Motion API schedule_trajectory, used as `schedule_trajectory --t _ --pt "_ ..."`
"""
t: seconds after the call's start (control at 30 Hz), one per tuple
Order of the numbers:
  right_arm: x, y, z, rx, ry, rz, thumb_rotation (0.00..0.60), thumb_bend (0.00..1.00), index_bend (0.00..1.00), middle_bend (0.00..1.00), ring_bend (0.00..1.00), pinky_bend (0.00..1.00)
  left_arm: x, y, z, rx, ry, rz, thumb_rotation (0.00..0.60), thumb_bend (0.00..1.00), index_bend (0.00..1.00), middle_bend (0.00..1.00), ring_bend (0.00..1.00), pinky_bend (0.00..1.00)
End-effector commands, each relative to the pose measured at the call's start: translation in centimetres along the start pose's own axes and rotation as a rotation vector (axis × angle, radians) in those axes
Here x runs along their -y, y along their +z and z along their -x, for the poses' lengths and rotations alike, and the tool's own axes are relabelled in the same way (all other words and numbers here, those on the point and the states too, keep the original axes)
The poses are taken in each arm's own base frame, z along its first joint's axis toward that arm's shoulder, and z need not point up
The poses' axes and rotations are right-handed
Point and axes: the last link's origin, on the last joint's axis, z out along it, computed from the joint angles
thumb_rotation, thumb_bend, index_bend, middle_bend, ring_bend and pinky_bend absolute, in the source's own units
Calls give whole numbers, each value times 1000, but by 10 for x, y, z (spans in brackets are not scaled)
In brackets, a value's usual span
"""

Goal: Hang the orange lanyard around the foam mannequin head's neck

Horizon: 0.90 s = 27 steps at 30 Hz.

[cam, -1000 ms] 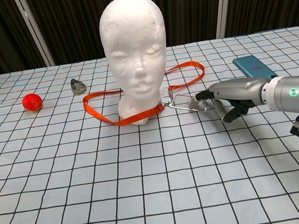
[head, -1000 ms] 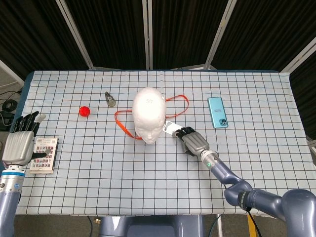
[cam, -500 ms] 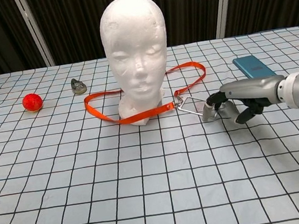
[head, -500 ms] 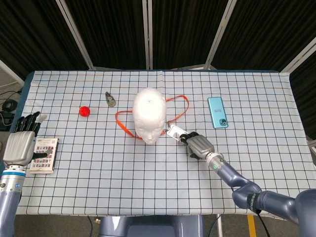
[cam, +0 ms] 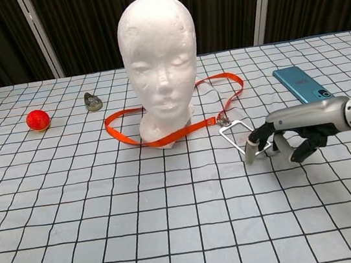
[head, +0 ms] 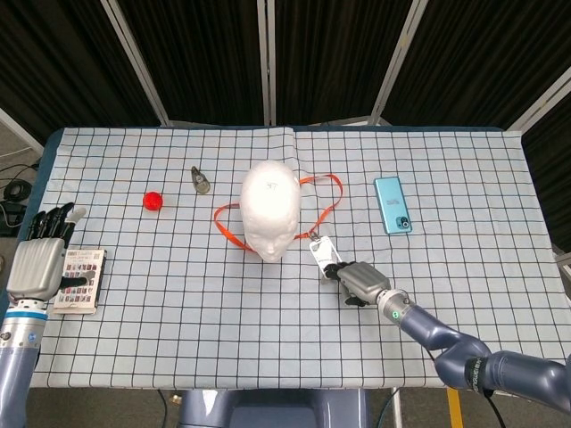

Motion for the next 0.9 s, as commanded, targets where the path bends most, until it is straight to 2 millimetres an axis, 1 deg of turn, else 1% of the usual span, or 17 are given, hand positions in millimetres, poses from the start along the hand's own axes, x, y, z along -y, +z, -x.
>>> schedule_trajectory --t 0.03,0.3,0.4,0.63,0.73,0.77,0.8,0.9 --pt "7 -11 3 43 4 -26 600 1000 320 299 266 265 0 0 0 1 0 2 600 0 0 0 0 0" --pt "19 -21 5 67 -2 -73 600 1000 321 302 266 265 -1 -1 0 2 -1 5 600 0 0 0 0 0" --pt "26 -27 7 86 -8 -95 600 1000 321 302 266 265 -1 -2 0 1 -2 5 600 0 0 0 0 0" --pt "32 -38 11 105 -17 -121 600 1000 321 303 267 267 -1 -2 0 3 -3 7 600 0 0 0 0 0" --pt "34 -41 7 73 -20 -134 600 1000 322 303 266 267 -1 -2 0 2 -4 8 600 0 0 0 0 0" --pt "34 -42 4 49 -19 -139 600 1000 322 303 266 267 -1 -3 0 2 -5 7 600 0 0 0 0 0" --pt "33 -42 -4 -4 -32 -142 600 1000 322 303 266 267 -1 -3 0 2 -7 7 600 0 0 0 0 0" --pt "30 -44 -8 -77 -52 -141 600 1000 314 286 248 260 -1 -3 -1 3 -9 8 600 0 0 0 0 0"
